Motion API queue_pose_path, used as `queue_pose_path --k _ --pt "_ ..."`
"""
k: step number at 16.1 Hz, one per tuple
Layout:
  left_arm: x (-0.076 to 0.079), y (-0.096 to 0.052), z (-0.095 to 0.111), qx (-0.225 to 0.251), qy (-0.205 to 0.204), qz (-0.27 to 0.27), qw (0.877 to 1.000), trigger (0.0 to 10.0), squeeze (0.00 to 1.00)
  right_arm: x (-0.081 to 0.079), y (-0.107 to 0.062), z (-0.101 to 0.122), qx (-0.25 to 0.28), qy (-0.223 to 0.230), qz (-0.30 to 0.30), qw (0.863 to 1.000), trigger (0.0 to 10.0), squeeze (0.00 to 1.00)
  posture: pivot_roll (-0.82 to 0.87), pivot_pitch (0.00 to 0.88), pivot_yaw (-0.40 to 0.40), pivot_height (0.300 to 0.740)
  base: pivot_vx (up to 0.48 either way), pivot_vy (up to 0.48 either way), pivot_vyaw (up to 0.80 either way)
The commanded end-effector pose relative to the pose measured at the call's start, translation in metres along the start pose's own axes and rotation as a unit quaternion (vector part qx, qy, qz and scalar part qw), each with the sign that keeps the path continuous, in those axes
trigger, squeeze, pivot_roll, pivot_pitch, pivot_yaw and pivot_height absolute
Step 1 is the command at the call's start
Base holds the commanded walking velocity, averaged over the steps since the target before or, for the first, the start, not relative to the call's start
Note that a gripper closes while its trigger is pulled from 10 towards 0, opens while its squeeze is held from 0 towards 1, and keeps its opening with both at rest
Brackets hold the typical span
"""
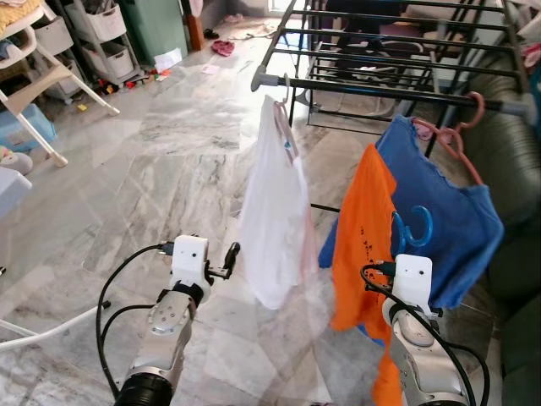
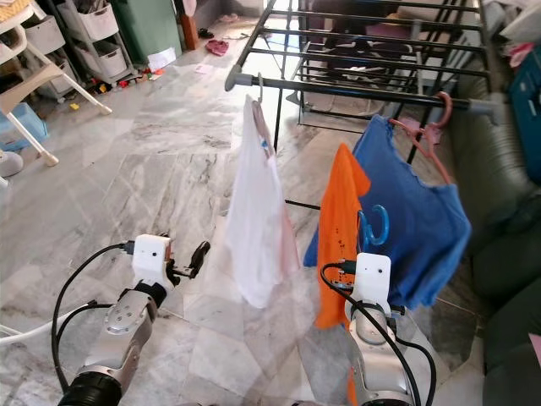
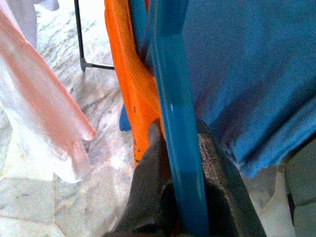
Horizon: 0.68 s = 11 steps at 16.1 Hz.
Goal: Hang hanger
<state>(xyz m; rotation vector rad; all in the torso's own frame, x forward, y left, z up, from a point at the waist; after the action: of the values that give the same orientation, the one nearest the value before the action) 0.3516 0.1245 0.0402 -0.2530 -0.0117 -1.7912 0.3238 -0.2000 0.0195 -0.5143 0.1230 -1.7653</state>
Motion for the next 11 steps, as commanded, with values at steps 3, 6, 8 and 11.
queue_pose_path --k 3,6,8,11 --pt "0.003 0.000 0.001 -0.003 -0.006 -0.011 1.000 10.0 0.00 0.009 0.002 0.027 0.038 0.012 -0.019 0.999 10.0 0.00 -0.09 0.168 0.033 0.740 0.420 0.000 0.00" --pt "0.003 0.000 0.000 -0.005 -0.009 -0.013 1.000 10.0 0.00 0.016 0.004 0.030 0.025 0.010 -0.036 0.999 10.0 0.00 -0.09 0.168 0.033 0.740 0.424 0.000 0.00" --pt "0.004 -0.001 0.000 -0.006 -0.010 -0.016 1.000 10.0 0.00 0.020 0.005 0.031 0.010 0.020 -0.048 0.999 10.0 0.00 -0.10 0.167 0.035 0.740 0.424 0.000 0.00" --pt "0.005 -0.001 -0.002 -0.010 -0.011 -0.017 1.000 10.0 0.00 0.017 0.005 0.036 0.012 0.018 -0.041 0.999 10.0 0.00 -0.10 0.166 0.035 0.740 0.410 0.000 0.00"
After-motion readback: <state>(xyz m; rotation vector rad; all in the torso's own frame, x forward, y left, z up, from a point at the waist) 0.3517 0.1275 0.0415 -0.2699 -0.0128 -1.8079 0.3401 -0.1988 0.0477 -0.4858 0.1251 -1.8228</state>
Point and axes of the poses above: a point about 5 cm out from each wrist's last joint towards the gripper, its own y axis pointing out of the wrist towards the gripper, its own z axis along the axis of the wrist's last joint, x = y × z, the point moved 6 cm from there along y, pointing out of the wrist towards the gripper, and after that the axes turned 10 degrees about -y, right-handed, at the moved point
